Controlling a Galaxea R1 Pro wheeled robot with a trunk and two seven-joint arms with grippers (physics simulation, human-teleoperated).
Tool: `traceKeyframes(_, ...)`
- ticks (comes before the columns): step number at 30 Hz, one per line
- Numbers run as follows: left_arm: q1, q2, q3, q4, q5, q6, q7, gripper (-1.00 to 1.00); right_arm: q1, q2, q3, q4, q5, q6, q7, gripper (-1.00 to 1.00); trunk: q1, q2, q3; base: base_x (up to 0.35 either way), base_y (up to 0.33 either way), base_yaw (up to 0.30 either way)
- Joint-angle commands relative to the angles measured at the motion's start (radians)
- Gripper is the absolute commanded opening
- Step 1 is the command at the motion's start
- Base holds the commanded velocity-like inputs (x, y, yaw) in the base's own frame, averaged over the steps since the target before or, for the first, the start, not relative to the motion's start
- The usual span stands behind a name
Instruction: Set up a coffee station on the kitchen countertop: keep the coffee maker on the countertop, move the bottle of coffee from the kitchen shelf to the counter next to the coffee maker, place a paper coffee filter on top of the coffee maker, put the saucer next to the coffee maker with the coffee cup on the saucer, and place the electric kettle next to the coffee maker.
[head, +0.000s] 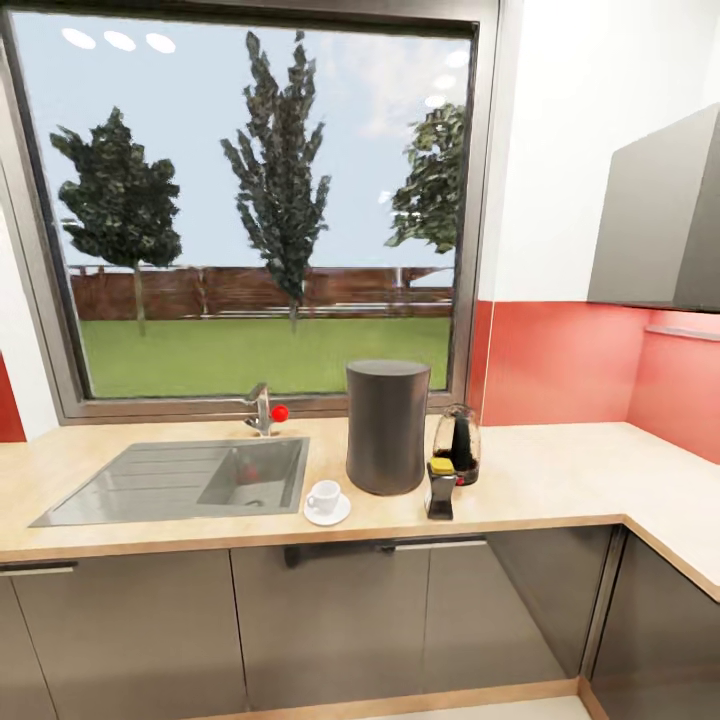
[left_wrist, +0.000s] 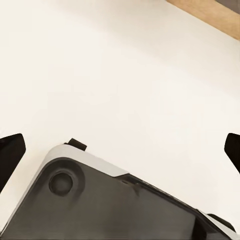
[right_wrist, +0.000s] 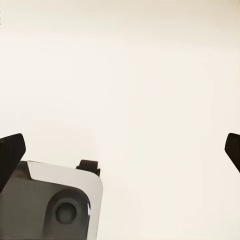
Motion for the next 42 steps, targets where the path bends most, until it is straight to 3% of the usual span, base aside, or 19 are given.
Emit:
traceKeyframes(1, 0.0, 0.0, 0.0, 0.001, 0.002, -0.003, 0.0, 1.0, -0.001, 0.0, 0.005, 0.004, 0.005, -0.007, 0.0, 1.0, -0.004, 0.007, 0.003, 0.0, 0.0, 0.0)
traceKeyframes(15, 0.0, 0.0, 0.0, 0.001, 0.001, -0.003, 0.0, 1.0, -0.001, 0.001, 0.006, 0.004, 0.005, -0.008, 0.0, 1.0, -0.057, 0.105, 0.047, 0.0, 0.0, 0.0)
traceKeyframes(26, 0.0, 0.001, 0.0, 0.001, 0.001, -0.003, 0.0, 1.0, -0.001, 0.001, 0.006, 0.004, 0.005, -0.008, 0.0, 1.0, -0.057, 0.105, 0.047, 0.0, 0.015, 0.0)
traceKeyframes(42, 0.0, 0.002, 0.0, 0.001, -0.008, 0.0, 0.0, 1.0, -0.001, 0.0, 0.005, 0.004, 0.005, -0.008, 0.0, 1.0, -0.057, 0.105, 0.047, 0.066, 0.296, 0.0)
